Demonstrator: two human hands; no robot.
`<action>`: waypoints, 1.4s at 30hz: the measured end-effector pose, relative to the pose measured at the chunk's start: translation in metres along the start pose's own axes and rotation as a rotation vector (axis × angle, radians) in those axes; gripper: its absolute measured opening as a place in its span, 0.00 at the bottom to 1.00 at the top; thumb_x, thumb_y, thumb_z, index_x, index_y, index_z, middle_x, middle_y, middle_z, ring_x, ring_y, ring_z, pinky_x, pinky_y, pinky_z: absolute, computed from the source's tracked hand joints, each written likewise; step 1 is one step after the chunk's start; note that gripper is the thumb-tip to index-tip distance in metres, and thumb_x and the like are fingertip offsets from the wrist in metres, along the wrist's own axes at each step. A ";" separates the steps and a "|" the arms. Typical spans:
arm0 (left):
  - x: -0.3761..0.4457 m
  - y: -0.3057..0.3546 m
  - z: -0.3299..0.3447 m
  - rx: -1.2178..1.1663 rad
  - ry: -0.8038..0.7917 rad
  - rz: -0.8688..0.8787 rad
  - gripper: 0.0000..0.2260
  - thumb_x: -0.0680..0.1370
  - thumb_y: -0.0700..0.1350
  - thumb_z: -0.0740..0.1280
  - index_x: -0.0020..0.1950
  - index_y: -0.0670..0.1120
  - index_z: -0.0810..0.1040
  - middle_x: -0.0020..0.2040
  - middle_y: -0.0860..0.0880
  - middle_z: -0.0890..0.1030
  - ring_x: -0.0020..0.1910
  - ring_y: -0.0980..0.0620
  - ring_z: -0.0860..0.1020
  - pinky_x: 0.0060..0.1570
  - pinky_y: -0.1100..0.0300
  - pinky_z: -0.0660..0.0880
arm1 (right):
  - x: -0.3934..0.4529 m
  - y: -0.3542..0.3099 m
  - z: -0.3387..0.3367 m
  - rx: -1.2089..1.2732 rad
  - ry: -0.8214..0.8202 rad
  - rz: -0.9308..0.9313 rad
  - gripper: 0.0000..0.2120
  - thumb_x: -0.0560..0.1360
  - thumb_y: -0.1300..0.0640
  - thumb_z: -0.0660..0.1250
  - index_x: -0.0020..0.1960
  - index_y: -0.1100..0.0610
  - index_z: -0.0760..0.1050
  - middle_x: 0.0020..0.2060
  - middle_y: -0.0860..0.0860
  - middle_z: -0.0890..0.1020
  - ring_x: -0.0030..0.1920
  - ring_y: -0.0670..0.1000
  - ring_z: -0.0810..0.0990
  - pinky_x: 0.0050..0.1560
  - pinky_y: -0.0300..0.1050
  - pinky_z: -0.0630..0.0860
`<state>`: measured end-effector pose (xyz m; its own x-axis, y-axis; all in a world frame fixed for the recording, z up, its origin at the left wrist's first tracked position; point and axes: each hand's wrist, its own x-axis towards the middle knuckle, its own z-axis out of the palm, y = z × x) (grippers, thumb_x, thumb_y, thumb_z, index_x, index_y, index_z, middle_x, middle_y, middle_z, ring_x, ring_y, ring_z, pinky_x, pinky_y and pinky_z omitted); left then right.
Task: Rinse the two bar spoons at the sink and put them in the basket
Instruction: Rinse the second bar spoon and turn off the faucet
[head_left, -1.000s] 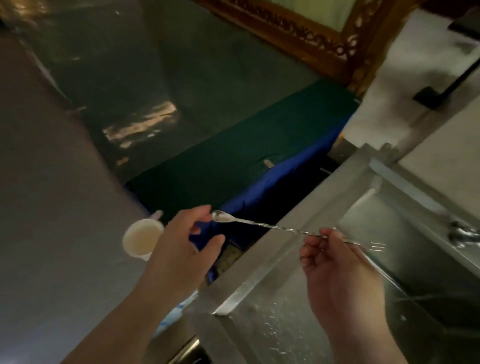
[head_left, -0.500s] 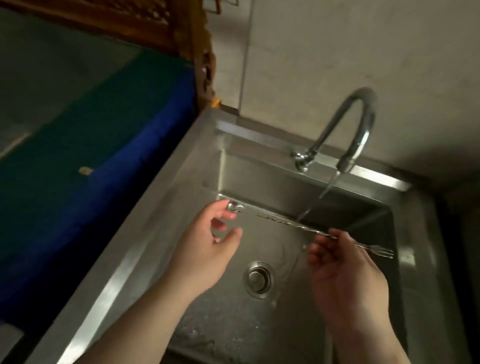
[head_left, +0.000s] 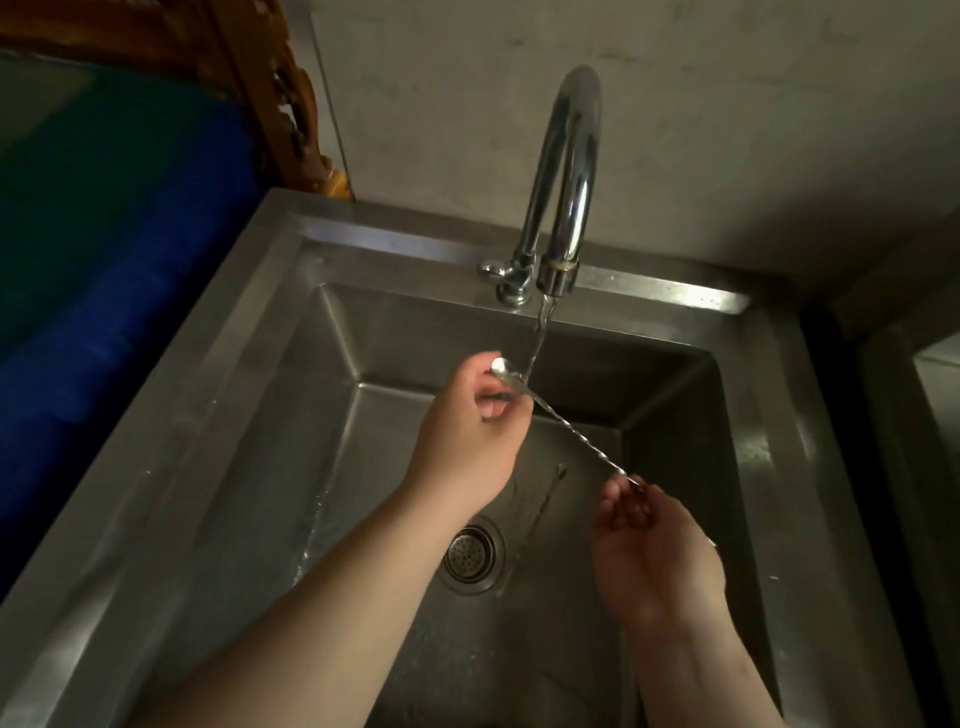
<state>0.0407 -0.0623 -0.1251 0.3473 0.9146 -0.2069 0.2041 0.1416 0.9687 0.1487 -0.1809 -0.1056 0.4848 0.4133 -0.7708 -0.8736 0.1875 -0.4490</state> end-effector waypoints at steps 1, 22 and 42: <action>0.002 0.000 0.003 -0.005 -0.004 -0.005 0.22 0.70 0.55 0.68 0.63 0.61 0.72 0.52 0.59 0.82 0.50 0.67 0.81 0.40 0.72 0.73 | 0.003 0.003 -0.001 0.015 0.015 0.027 0.14 0.82 0.61 0.55 0.40 0.61 0.73 0.25 0.53 0.81 0.27 0.48 0.81 0.38 0.40 0.74; 0.019 0.043 0.012 -0.230 -0.301 0.178 0.11 0.83 0.45 0.58 0.55 0.53 0.79 0.50 0.53 0.86 0.43 0.53 0.85 0.51 0.61 0.78 | 0.022 0.055 0.027 -1.195 -0.151 -0.537 0.09 0.77 0.55 0.62 0.56 0.50 0.76 0.54 0.51 0.78 0.55 0.51 0.78 0.60 0.55 0.75; 0.018 0.045 -0.001 -0.093 -0.148 0.012 0.12 0.74 0.57 0.61 0.46 0.61 0.84 0.49 0.57 0.86 0.52 0.59 0.83 0.58 0.53 0.78 | 0.009 0.040 0.082 -0.722 -0.519 -0.456 0.12 0.79 0.53 0.61 0.44 0.54 0.82 0.40 0.61 0.82 0.41 0.54 0.80 0.45 0.56 0.78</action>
<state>0.0556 -0.0392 -0.0852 0.4820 0.8515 -0.2064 0.1162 0.1713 0.9783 0.1147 -0.0970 -0.0932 0.5392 0.8071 -0.2405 -0.2902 -0.0900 -0.9527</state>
